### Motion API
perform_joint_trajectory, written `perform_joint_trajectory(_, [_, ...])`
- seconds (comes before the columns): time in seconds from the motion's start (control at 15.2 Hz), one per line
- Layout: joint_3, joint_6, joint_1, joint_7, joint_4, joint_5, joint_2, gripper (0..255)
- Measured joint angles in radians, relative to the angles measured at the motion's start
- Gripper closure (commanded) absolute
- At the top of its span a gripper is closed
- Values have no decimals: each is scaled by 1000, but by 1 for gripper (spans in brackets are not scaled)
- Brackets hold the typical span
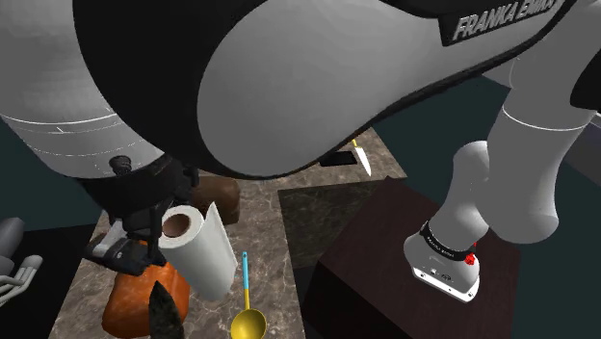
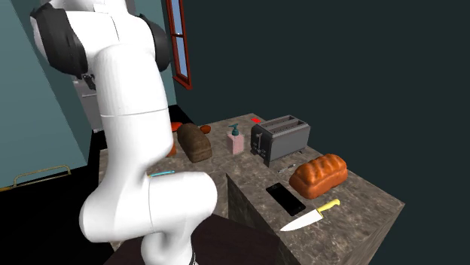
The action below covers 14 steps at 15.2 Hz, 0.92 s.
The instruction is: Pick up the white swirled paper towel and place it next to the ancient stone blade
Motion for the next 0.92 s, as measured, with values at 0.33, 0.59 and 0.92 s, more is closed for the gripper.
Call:
perform_joint_trajectory(0.33, [20,-76,109,100,198,-65,144,255])
perform_joint_trajectory(0.59, [19,-170,238,170,448,-130,312,255])
perform_joint_trajectory(0.92, [5,-234,335,200,639,-170,442,255])
